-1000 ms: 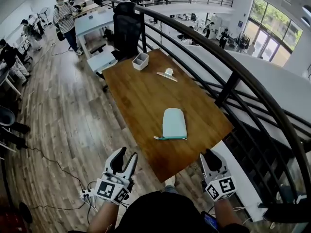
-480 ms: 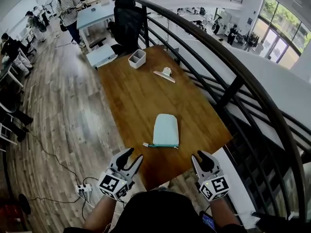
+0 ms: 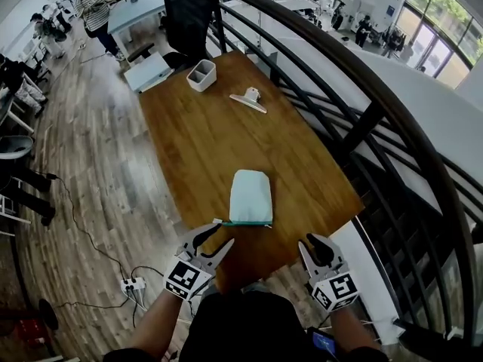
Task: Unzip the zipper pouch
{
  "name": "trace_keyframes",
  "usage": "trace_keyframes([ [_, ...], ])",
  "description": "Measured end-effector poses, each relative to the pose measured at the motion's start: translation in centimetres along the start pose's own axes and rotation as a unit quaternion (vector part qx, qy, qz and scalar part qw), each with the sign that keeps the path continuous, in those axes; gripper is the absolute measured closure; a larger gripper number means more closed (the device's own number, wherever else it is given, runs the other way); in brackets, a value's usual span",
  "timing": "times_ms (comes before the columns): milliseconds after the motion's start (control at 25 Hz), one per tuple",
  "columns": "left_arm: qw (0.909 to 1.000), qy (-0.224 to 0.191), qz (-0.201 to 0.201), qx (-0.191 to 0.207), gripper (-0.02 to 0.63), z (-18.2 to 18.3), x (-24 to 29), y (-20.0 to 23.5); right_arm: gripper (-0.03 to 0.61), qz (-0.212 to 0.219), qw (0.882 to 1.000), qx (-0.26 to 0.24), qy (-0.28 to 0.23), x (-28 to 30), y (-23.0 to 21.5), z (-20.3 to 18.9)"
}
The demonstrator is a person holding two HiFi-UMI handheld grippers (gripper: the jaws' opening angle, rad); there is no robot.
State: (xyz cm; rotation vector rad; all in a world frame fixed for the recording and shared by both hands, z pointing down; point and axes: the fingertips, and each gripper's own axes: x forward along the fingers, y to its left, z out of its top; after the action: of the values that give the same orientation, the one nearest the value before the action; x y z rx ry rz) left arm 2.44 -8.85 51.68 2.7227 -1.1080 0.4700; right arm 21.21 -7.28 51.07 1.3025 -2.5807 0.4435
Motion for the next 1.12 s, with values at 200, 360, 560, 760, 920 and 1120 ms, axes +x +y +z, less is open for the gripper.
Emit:
trace_keyframes([
  [200, 0.9975, 0.051, -0.047, 0.014, 0.437, -2.7, 2.9, -0.8, 0.500, -0.011, 1.000, 0.022, 0.018, -0.9, 0.3, -1.3],
  [360, 0.9907, 0.098, -0.074, 0.059, 0.437, -5.0, 5.4, -1.1, 0.506, -0.021, 0.999, 0.028, 0.029, -1.9, 0.1, -2.1],
  [560, 0.9817, 0.139, -0.102, 0.080, 0.437, -7.2, 7.5, -1.6, 0.511, -0.039, 0.997, 0.043, 0.041, -3.5, 0.1, -2.9],
  [760, 0.9667, 0.178, -0.124, 0.135, 0.437, -9.1, 9.3, -2.3, 0.515, -0.048, 0.996, 0.050, 0.048, -4.4, -0.3, -3.6],
  [920, 0.9505, 0.215, -0.153, 0.164, 0.437, -11.1, 9.9, -2.7, 0.520, -0.062, 0.995, 0.064, 0.053, -4.6, -0.3, -4.0],
  [1120, 0.9348, 0.258, -0.175, 0.169, 0.437, -12.9, 10.2, -2.0, 0.525, -0.071, 0.994, 0.064, 0.047, -4.4, 0.1, -3.6],
])
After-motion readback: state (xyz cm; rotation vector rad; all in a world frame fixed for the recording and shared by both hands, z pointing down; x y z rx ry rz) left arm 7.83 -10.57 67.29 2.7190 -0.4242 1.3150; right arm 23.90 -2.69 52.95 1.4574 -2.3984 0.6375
